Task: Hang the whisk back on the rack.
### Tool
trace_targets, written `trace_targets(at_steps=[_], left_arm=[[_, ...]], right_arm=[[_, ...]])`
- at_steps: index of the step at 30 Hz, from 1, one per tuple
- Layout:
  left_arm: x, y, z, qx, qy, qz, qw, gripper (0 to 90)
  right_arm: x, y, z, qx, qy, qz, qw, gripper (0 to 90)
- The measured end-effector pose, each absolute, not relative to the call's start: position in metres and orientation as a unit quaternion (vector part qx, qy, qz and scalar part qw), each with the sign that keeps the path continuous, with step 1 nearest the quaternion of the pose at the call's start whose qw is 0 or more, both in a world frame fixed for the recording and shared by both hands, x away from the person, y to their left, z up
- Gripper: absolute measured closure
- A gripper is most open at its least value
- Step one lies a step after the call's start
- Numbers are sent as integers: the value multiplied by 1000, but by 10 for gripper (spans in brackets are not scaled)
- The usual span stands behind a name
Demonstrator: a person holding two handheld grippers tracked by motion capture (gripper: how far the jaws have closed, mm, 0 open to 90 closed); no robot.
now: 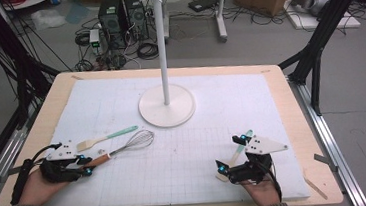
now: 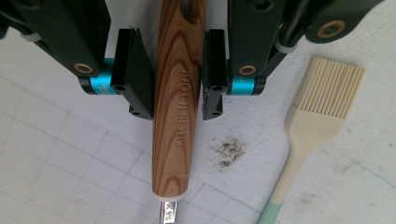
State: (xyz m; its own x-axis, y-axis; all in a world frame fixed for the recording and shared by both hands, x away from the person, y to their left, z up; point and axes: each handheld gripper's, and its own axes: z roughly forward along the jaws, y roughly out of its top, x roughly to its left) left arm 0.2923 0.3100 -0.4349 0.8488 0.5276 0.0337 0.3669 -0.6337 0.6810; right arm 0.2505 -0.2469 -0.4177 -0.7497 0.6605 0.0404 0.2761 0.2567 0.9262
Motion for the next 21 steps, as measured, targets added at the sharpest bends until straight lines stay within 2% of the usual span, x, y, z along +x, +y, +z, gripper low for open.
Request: trace_targets(at_steps=[10,12,14,15,21], left_arm=[[297,310,-435,902,236,101,346,694],[298,308,-433,905,237,99,340,686],[300,305,-432,902,244,97,343,609],[301,304,-431,903,242,95,343,603],[304,293,-432,908,235,95,334,635]], right_arm=[[252,-243,-419,301,775,526,178,2],[252,-242,-419,299,777,525,177,1],[252,-241,-419,299,777,525,177,2],[252,-242,-419,301,777,524,177,2],[252,-243,-419,300,776,526,177,2]])
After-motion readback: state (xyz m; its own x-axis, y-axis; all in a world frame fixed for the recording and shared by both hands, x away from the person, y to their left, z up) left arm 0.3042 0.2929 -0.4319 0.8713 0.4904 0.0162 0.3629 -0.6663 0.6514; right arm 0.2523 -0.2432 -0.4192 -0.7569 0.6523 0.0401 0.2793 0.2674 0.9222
